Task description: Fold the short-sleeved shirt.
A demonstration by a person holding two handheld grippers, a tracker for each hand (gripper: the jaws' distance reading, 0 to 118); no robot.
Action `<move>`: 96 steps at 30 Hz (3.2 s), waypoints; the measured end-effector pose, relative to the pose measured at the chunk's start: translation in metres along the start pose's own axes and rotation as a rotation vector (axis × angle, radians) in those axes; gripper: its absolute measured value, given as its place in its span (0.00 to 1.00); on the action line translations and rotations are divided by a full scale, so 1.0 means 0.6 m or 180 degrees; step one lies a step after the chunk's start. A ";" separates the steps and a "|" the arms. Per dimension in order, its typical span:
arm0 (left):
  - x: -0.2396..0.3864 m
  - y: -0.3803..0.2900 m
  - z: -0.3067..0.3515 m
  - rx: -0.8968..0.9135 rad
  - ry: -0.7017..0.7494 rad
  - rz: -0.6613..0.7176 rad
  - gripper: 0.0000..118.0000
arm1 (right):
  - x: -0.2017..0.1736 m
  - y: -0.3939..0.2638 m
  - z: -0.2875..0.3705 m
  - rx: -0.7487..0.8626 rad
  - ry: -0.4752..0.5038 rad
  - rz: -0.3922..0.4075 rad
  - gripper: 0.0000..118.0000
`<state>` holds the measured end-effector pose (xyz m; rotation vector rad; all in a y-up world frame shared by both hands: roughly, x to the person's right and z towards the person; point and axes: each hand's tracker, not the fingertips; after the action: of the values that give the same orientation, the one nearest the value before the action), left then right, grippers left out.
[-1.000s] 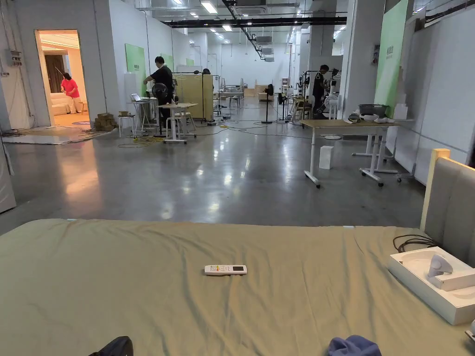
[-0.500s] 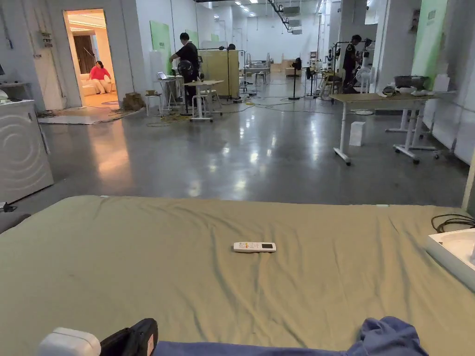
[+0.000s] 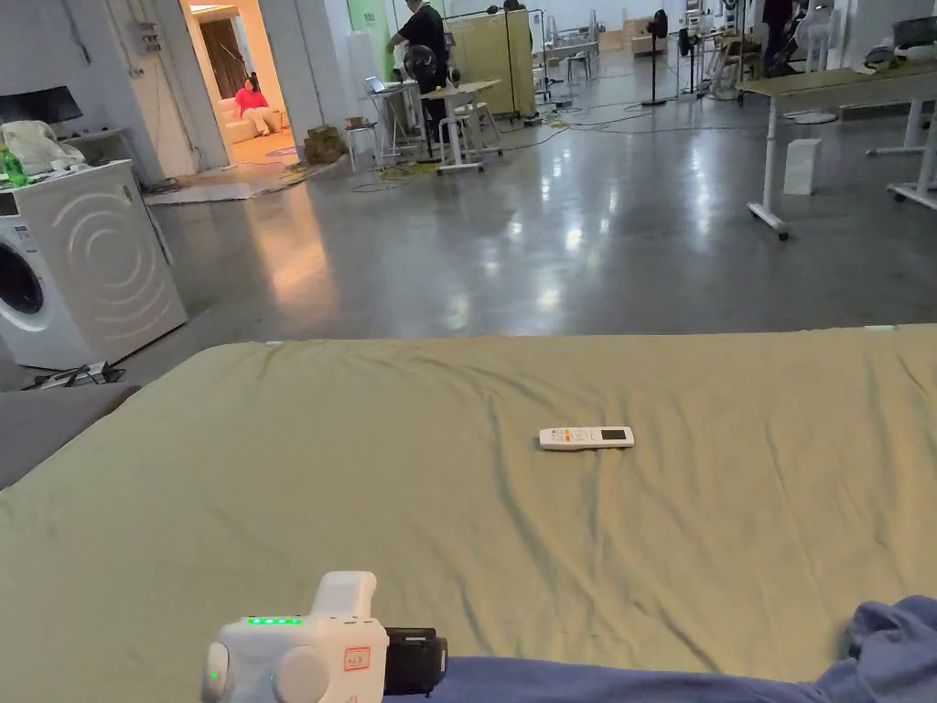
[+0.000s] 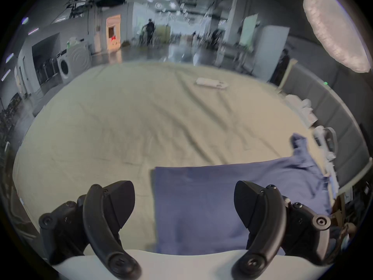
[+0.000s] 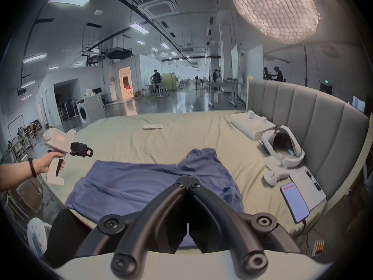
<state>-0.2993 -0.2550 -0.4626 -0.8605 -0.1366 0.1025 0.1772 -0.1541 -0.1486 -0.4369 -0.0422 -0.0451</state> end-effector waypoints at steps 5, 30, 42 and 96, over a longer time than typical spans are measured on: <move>-0.015 0.003 -0.105 -0.0187 0.0253 0.0023 0.88 | 0.019 -0.022 -0.021 -0.0326 -0.0156 0.0057 0.00; 0.008 0.019 -0.173 -0.0940 0.0197 -0.0053 0.08 | 0.189 0.071 -0.443 -0.1546 0.0047 -0.0233 0.81; 0.007 0.013 -0.173 -0.1014 0.0086 -0.0151 0.08 | 0.202 0.008 -0.623 -0.2219 -0.0300 0.0138 0.24; 0.238 -0.204 0.584 0.2768 -0.0258 -0.0996 0.75 | -0.081 0.095 0.108 0.1030 0.0235 0.0419 0.72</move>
<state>-0.2105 -0.0515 -0.1328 0.0382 -0.2741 -0.0969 0.1295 -0.0733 -0.1163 -0.1135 0.0518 0.0745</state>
